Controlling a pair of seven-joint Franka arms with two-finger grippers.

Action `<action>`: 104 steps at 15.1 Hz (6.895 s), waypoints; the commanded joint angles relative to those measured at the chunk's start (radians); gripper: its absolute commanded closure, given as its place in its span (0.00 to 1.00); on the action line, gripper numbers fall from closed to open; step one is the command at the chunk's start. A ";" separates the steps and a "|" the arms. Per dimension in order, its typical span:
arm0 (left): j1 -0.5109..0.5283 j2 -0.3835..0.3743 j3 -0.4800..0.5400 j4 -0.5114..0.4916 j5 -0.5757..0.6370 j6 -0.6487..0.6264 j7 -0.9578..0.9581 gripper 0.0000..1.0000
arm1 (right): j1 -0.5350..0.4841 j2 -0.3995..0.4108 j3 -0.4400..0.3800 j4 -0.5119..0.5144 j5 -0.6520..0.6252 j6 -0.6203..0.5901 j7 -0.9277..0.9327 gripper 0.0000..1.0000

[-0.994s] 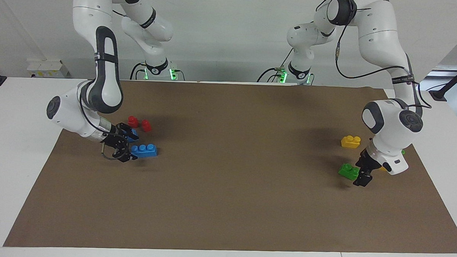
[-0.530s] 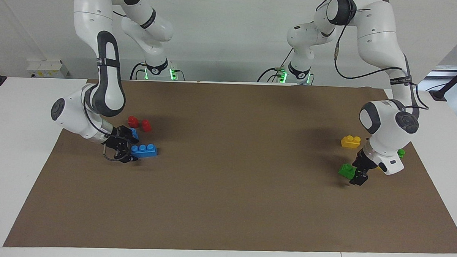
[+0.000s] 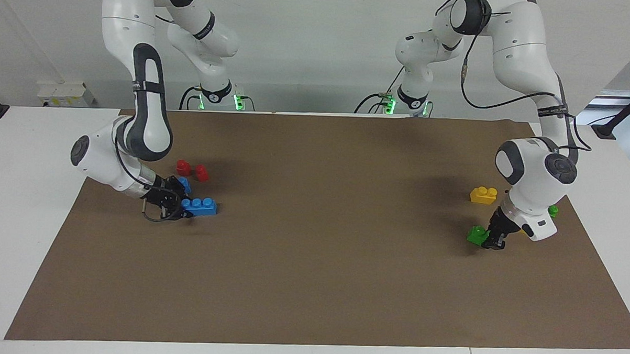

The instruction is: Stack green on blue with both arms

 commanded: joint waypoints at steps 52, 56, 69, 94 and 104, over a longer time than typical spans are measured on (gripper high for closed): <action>-0.705 -0.191 -0.018 -0.242 0.221 0.014 -1.250 1.00 | 0.724 0.084 0.012 -0.067 0.269 0.580 0.658 1.00; -0.701 -0.192 -0.018 -0.254 0.225 0.013 -1.246 1.00 | 0.724 0.084 0.012 -0.070 0.269 0.580 0.658 1.00; -0.527 -0.312 -0.018 -0.176 0.241 -0.119 -0.851 0.00 | 0.609 0.077 0.009 -0.029 0.264 0.448 0.627 0.00; -0.100 -0.395 -0.005 0.189 -0.025 -0.726 0.927 0.00 | 0.075 -0.434 0.001 0.181 -0.478 -0.574 -0.904 0.00; -0.100 -0.453 -0.008 0.188 -0.023 -0.736 0.955 0.00 | 0.057 -0.371 0.004 0.327 -0.535 -0.548 -0.906 0.00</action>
